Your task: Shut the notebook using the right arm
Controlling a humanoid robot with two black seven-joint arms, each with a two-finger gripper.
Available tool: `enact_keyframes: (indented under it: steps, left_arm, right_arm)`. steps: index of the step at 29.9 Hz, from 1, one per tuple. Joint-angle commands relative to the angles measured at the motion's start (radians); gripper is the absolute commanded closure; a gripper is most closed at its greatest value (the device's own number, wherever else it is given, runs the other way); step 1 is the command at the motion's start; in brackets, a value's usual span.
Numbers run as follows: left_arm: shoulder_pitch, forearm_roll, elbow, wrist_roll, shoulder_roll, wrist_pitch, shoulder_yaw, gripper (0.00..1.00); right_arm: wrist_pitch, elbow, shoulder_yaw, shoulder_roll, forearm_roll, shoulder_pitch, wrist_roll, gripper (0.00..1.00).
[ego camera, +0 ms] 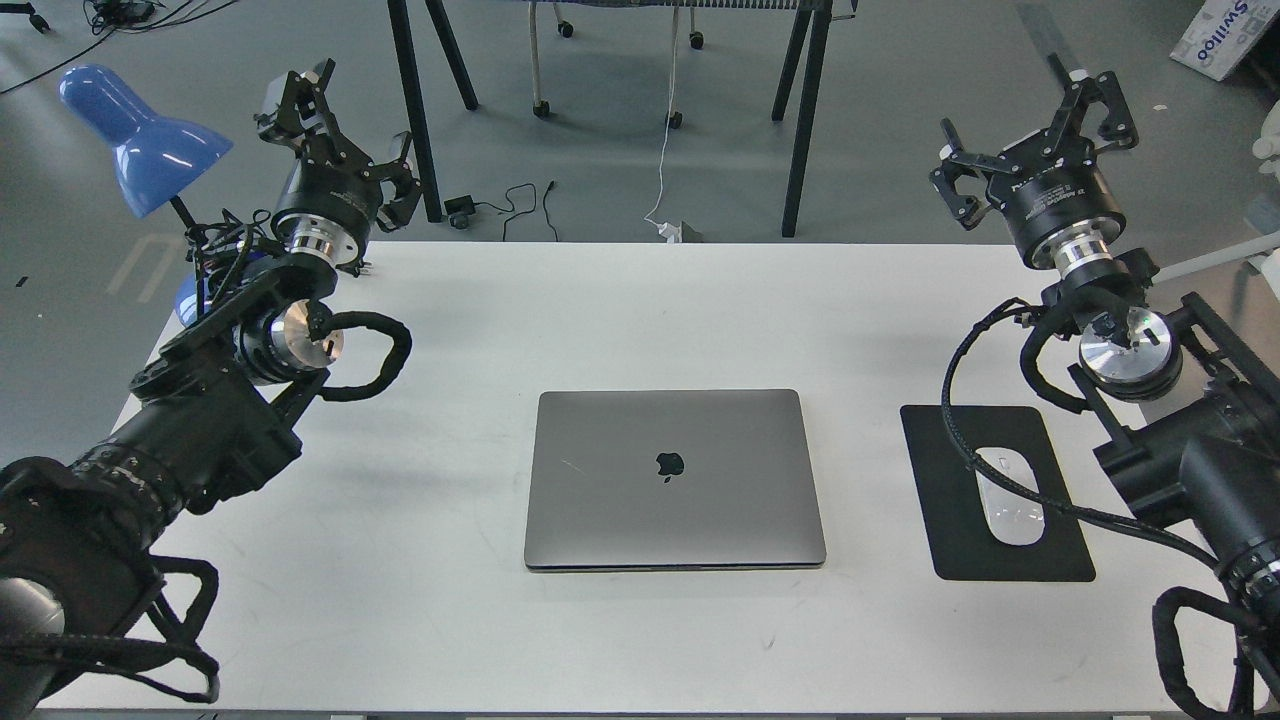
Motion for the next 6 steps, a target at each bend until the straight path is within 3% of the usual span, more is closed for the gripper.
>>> enact_keyframes:
  steps: [1, 6]
  left_arm:
    - [0.0, -0.001, 0.0, 0.0, 0.0, 0.0, 0.0, 0.0]
    - [0.0, 0.001, 0.0, 0.0, 0.0, 0.0, 0.0, 0.0]
  right_arm:
    - [0.001, 0.003, -0.006, 0.003, 0.0, 0.003, 0.0, 0.0]
    - [0.001, 0.005, -0.007, 0.009, 0.0, 0.006, 0.0, 0.0]
